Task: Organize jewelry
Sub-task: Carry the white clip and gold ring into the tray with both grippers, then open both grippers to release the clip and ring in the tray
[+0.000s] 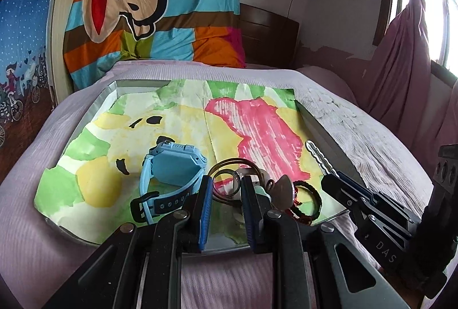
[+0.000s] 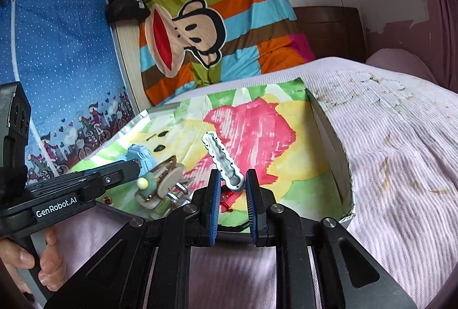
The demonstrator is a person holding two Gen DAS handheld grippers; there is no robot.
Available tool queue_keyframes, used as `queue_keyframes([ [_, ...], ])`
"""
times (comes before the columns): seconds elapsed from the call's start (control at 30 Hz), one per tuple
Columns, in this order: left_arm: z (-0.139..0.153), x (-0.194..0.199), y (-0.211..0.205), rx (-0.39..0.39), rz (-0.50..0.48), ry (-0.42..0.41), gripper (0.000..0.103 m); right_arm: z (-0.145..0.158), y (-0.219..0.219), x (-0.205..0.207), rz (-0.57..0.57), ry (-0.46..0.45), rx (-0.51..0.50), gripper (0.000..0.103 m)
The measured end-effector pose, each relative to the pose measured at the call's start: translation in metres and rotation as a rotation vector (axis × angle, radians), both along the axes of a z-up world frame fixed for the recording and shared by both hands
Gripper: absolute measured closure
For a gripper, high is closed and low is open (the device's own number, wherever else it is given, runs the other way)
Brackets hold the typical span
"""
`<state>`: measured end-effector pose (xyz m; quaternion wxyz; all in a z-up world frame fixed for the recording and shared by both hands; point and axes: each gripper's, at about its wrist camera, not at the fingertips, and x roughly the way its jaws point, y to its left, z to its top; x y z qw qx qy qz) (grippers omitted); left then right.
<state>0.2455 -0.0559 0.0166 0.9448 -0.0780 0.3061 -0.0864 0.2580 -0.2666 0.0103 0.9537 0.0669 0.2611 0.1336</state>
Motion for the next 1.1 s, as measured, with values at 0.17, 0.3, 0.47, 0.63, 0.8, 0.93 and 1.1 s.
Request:
queue_keyframes([
  [0.17, -0.002, 0.004, -0.008, 0.03, -0.011, 0.008, 0.084, -0.009, 0.006, 0.006, 0.005, 0.04, -0.03, 0.087],
  [0.3, -0.001, 0.008, -0.007, 0.021, -0.007, 0.018, 0.084, -0.011, 0.01, 0.007, 0.01, 0.049, -0.044, 0.087],
  [0.47, -0.001, 0.009, -0.007, 0.016, -0.003, 0.024, 0.084, -0.011, 0.011, 0.006, 0.01, 0.05, -0.047, 0.087],
  [0.63, -0.002, 0.008, -0.006, 0.005, -0.004, 0.022, 0.084, -0.011, 0.01, 0.006, 0.012, 0.055, -0.047, 0.087],
  [0.8, -0.002, 0.008, -0.006, 0.007, -0.006, 0.021, 0.084, -0.011, 0.01, 0.006, 0.012, 0.054, -0.045, 0.087],
  [0.93, -0.002, 0.008, -0.005, -0.001, -0.007, 0.02, 0.084, -0.011, 0.009, 0.005, 0.014, 0.052, -0.037, 0.087],
  [1.1, 0.001, 0.002, 0.001, -0.05, -0.014, 0.005, 0.077, -0.01, 0.0, -0.005, -0.008, 0.03, -0.012, 0.081],
])
